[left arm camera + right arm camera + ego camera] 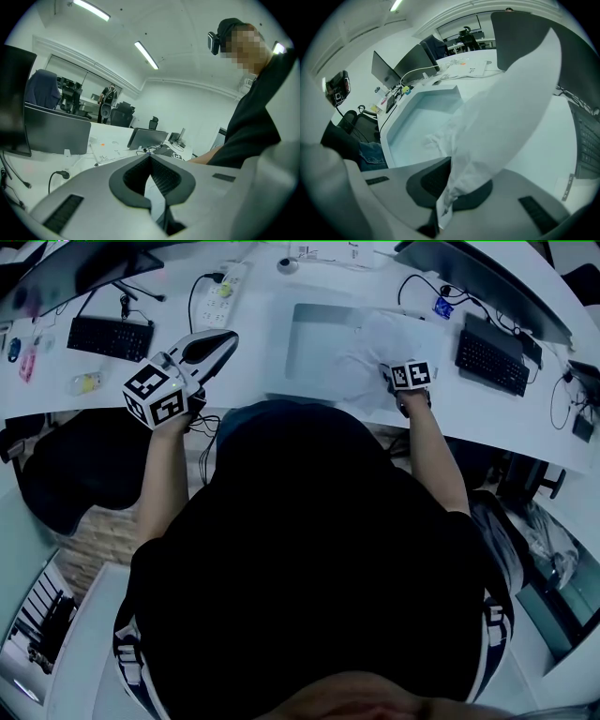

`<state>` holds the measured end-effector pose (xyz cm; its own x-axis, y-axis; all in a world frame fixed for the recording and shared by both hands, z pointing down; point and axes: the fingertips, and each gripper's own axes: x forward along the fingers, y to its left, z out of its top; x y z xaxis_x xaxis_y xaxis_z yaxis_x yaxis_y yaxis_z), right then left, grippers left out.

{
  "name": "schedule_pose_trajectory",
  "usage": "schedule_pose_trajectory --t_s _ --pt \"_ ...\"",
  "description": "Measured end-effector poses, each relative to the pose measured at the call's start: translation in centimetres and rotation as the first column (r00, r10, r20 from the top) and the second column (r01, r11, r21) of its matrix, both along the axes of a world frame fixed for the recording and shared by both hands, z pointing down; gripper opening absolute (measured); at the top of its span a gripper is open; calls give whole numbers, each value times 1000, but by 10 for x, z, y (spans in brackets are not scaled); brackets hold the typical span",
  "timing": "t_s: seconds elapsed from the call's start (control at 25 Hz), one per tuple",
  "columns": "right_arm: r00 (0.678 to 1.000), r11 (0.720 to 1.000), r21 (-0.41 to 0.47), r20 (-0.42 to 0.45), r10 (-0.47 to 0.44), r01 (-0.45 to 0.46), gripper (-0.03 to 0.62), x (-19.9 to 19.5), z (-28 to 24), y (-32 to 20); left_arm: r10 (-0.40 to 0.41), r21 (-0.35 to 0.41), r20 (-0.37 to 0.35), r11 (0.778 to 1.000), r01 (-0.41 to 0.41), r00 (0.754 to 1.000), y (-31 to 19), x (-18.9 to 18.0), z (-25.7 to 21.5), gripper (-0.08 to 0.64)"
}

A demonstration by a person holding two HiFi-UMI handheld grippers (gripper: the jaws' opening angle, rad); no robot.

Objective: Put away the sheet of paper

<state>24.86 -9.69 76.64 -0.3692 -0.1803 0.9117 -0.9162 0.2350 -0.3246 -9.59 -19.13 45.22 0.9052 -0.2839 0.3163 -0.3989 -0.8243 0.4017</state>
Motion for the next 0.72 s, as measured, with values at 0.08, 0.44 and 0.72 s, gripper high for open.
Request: schedule_pose_trajectory --t_s 0.08,0.44,0.72 --pt "999 1000 -5 -23 -30 29 14 1 3 0 -1 -2 2 1000 1 1000 0 1 1 20" --pt "989 992 -7 -68 -128 128 14 -8 12 -8 -17 -25 7 1000 18 1000 1 -1 6 20" --pt "984 986 -9 -74 -164 164 14 -14 15 -14 -26 -28 9 999 27 1000 -1 0 8 20"
